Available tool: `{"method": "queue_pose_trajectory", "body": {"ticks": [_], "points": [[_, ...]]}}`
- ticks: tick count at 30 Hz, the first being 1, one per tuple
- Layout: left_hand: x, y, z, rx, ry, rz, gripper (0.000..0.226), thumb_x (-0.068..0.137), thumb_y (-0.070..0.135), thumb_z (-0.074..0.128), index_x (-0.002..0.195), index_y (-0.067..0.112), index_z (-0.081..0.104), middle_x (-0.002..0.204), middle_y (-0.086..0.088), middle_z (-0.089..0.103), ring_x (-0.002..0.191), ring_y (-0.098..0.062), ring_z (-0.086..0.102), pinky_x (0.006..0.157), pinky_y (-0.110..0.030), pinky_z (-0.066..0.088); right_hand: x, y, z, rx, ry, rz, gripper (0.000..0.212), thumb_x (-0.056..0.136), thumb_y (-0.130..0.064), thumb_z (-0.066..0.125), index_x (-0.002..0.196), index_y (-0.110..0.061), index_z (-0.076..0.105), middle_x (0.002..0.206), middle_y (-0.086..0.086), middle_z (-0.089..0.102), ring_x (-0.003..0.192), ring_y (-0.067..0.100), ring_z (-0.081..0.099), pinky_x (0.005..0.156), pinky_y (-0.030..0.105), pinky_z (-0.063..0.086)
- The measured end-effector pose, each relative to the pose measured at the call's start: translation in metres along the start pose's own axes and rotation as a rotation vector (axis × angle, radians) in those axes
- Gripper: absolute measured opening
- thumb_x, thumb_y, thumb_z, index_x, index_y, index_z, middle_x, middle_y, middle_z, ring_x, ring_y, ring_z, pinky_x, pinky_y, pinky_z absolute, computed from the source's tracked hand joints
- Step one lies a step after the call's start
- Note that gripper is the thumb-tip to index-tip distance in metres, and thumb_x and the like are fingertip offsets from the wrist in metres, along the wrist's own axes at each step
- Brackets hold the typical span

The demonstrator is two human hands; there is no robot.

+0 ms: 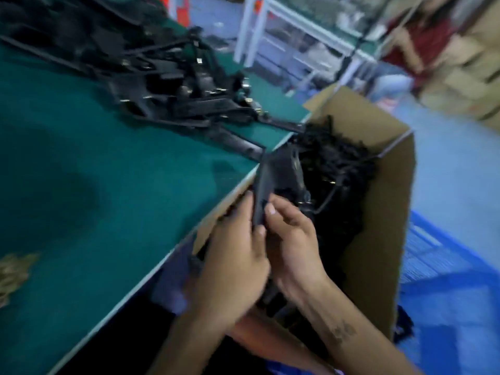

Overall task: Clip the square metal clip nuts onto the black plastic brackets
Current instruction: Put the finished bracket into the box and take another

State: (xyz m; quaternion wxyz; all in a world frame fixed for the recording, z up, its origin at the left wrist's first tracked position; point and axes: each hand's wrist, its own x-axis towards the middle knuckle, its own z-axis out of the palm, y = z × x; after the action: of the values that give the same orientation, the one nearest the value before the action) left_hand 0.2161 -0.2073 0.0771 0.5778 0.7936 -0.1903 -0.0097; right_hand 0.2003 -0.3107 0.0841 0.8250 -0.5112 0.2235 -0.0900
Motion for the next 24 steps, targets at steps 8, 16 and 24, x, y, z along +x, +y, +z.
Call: {"method": "queue_pose_trajectory", "body": {"ticks": [8,16,24], "points": [[-0.018,-0.011,0.182,0.33,-0.733,-0.353,0.061,0.095,0.007,0.051,0.15,0.004,0.027,0.139,-0.017,0.05,0.126,-0.031,0.054,0.102,-0.037,0.047,0.006,0.021,-0.185,-0.051,0.514,0.483,0.011,0.092,-0.007,0.063,0.096,-0.002,0.072,0.087,0.017,0.07,0.083,0.033,0.068,0.079,0.044,0.055],[-0.025,-0.034,0.218,0.369,-1.012,-0.329,0.039,0.1,0.025,0.049,0.136,0.012,0.044,0.132,-0.014,0.053,0.119,-0.032,0.055,0.093,-0.038,0.046,0.065,0.039,-0.254,-0.092,0.902,0.4,0.016,0.095,0.006,0.052,0.084,0.003,0.062,0.076,0.016,0.064,0.069,0.033,0.06,0.054,0.035,0.048],[-0.028,-0.027,0.212,0.46,-1.146,-0.313,0.066,0.098,0.02,0.052,0.154,0.01,0.019,0.148,-0.021,0.042,0.138,-0.036,0.041,0.11,-0.041,0.034,0.073,0.046,-0.276,-0.453,0.799,0.514,0.023,0.101,-0.002,0.043,0.109,0.011,0.06,0.092,0.023,0.063,0.085,0.043,0.061,0.081,0.052,0.053]]}}
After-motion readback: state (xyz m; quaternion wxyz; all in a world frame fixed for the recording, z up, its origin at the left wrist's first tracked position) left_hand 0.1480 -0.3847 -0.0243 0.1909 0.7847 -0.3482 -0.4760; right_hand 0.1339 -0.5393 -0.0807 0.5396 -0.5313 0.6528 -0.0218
